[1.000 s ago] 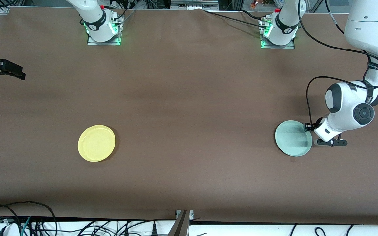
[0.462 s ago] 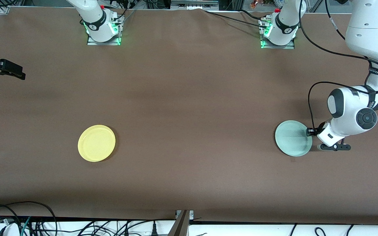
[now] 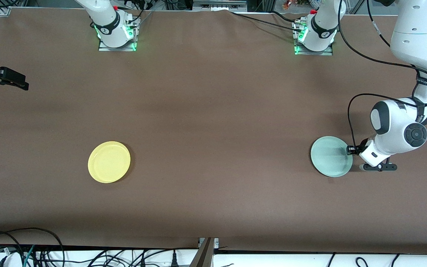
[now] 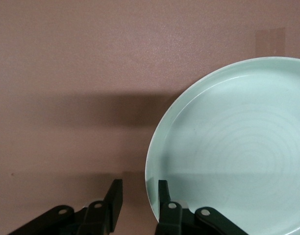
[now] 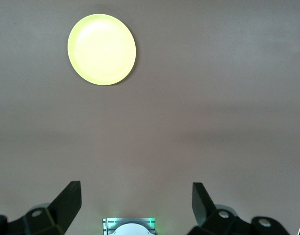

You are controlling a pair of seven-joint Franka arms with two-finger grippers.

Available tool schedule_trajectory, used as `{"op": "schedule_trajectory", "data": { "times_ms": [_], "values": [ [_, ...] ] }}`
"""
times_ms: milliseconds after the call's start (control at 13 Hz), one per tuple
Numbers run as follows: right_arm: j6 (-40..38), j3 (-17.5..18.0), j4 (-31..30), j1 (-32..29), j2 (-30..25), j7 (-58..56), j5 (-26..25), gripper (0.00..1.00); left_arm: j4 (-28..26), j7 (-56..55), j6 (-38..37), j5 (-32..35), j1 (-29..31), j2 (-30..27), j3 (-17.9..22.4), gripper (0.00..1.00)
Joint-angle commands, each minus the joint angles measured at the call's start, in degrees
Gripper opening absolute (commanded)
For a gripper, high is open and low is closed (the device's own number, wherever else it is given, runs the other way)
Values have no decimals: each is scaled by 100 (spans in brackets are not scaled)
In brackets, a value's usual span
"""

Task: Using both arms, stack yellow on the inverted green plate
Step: 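Close the left gripper on the green plate's rim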

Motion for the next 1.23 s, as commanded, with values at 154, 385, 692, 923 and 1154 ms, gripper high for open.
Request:
{"op": "schedule_trajectory", "data": {
  "times_ms": [154,385,692,923,1154],
  "values": [
    [-35,31,125,-25,51,27,-30,100,129,71,-17,-124,73,110,-67,33],
    [-44,31,125,-33,51,27,-30,100,129,71,-17,-124,82,110,-67,29],
    [-35,31,125,-33,51,27,-30,100,129,88,-26,-115,64,119,-58,11],
    [-35,31,125,-33,51,18,-30,100,147,36,-79,-106,-6,110,-58,0],
    [-35,31,125,-42,51,18,-30,100,226,36,-158,-45,-50,-178,-67,0]
  ]
}}
